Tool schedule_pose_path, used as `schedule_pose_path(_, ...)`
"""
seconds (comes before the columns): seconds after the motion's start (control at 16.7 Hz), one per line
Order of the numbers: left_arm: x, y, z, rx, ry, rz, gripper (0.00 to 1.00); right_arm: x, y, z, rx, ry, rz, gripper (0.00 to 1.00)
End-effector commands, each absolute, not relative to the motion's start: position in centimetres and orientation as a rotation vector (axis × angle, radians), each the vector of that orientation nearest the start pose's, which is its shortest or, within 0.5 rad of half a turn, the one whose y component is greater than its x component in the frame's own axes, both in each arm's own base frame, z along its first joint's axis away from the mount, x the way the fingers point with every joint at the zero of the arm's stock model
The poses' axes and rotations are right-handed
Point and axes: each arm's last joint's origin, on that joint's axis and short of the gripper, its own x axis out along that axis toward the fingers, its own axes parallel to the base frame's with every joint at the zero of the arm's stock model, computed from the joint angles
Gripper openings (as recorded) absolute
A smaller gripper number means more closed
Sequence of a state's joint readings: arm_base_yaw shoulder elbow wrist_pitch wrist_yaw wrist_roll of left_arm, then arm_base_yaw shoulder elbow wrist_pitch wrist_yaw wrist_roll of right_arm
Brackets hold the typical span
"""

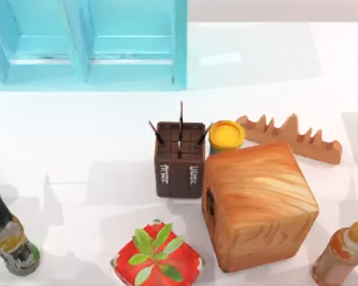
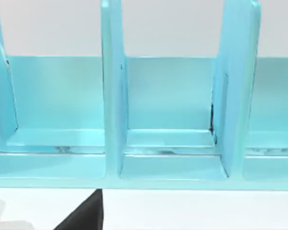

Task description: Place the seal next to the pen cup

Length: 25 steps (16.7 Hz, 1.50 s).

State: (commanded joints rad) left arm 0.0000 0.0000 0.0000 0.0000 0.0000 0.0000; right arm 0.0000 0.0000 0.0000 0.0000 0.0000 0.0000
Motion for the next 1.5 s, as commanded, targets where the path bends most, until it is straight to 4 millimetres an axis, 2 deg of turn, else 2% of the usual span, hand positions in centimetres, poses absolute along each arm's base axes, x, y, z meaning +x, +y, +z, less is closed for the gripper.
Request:
schedule_pose_path(0.18,10.6,-0.1,16.2,0.002,0.010,0.002,1.00,10.6,-0.1,16.0,0.000,0.000,0.000,1.00)
schedule_pose_path(0.3,10.6,0.0,17.1,0.010,0.058,0.011,1.00,10.6,-0.1,16.0,0.000,0.000,0.000,1.00)
schedule_pose_path(0.48,11.0,0.3,19.9,0.031,0.190,0.029,1.00,10.6,-0.1,16.0,0.000,0.000,0.000,1.00)
schedule_pose_path(0.6,12.1,0.5,22.2,0.045,0.323,0.040,1.00,10.6,-0.1,16.0,0.000,0.000,0.000,1.00)
schedule_pose_path(0.78,15.3,1.2,25.1,0.061,0.594,0.050,1.00,10.6,-0.1,16.0,0.000,0.000,0.000,1.00)
schedule_pose_path(0.96,19.7,2.2,26.3,0.063,0.893,0.047,1.00,10.6,-0.1,16.0,0.000,0.000,0.000,1.00)
schedule_pose_path(1.26,26.6,4.4,26.6,0.046,1.288,0.022,1.00,10.6,-0.1,16.0,0.000,0.000,0.000,1.00)
schedule_pose_path(1.5,30.9,6.1,25.5,0.027,1.488,-0.003,1.00,10.6,-0.1,16.0,0.000,0.000,0.000,1.00)
